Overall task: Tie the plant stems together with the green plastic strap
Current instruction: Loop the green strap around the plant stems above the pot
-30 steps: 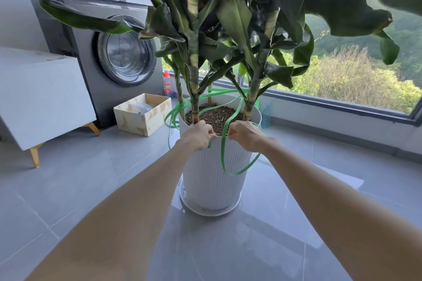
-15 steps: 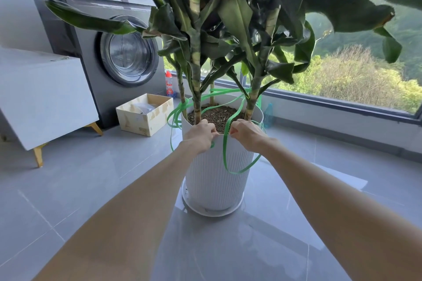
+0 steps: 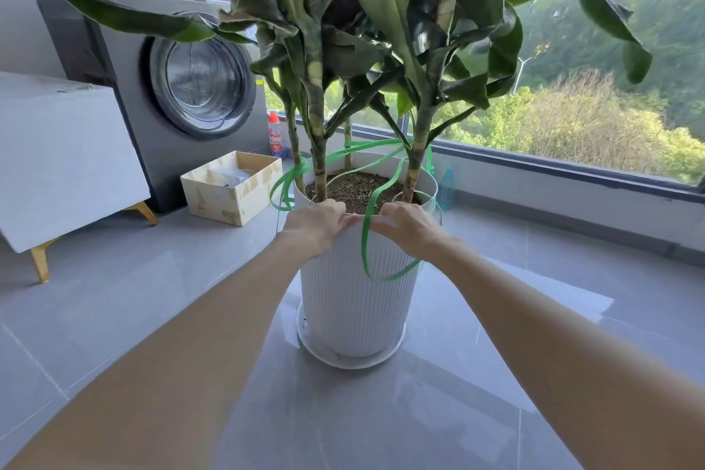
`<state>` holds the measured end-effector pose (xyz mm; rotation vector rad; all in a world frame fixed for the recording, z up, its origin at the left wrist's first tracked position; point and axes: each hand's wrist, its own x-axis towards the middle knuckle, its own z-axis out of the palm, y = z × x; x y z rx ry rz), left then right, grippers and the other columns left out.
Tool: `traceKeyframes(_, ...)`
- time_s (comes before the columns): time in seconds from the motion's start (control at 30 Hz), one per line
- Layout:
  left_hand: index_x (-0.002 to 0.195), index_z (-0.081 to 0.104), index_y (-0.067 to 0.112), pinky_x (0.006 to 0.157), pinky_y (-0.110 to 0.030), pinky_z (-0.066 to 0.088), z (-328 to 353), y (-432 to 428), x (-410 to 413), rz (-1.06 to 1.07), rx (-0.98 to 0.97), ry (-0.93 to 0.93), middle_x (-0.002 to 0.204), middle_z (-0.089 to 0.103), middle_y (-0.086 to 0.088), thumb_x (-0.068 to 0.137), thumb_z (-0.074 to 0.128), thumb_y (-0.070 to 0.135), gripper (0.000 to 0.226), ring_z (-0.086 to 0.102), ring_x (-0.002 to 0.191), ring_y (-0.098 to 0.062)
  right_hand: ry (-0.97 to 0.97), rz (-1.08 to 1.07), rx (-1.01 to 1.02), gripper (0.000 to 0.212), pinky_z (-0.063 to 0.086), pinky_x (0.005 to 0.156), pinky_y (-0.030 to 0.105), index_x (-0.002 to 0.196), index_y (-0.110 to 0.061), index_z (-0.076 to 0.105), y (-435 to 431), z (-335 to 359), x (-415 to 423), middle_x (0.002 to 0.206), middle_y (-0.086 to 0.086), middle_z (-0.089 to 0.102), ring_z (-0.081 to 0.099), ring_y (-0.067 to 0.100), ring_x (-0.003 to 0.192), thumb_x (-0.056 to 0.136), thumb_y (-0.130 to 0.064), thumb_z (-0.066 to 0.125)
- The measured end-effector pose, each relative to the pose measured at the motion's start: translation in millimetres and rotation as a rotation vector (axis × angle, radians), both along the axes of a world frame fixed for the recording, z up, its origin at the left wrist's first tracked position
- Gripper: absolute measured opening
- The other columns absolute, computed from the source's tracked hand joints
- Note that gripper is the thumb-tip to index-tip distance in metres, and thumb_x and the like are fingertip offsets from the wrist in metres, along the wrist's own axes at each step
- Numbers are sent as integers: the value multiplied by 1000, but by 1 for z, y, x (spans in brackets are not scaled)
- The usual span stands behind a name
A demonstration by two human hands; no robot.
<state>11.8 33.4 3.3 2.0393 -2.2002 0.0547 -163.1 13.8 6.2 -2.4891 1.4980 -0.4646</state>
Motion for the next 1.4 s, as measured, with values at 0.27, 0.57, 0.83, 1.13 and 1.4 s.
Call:
traceKeyframes(0.27,79,36,16,71,-37,39,-3,0,-2,-69,15,168,87,43,-2,96,26,53,42,52,88,-27,-110,-67,25,35,28,61,32,73,-16,40,-4,-7,5,85,2,46,43,22,78,95,-42,49)
traceKeyframes(0.57,79,41,15,67,-35,35,7,15,-7,-86,68,89,90,48,-3,101,31,40,34,52,90,-26,-131,2,60,41,26,53,29,62,-21,33,5,-3,-5,67,-6,39,38,20,70,92,-37,57)
traceKeyframes(0.83,66,32,21,62,-32,33,8,31,-8,-65,101,78,71,40,6,99,43,16,36,48,81,-23,-76,22,145,40,30,58,31,62,-23,36,24,4,-12,68,-4,40,41,21,72,93,-39,55)
traceKeyframes(1.13,65,31,21,63,-33,35,12,54,-14,-66,124,61,70,40,5,100,41,25,37,47,79,-23,-48,25,210,39,29,53,24,63,-22,37,47,13,-17,68,-3,38,37,17,68,94,-37,54)
traceKeyframes(1.4,104,57,18,82,-36,47,14,74,-10,-65,126,287,108,58,-6,95,47,13,14,55,98,-26,-168,-47,498,32,45,92,40,122,-20,59,59,37,-21,116,8,58,52,20,100,94,-9,47)
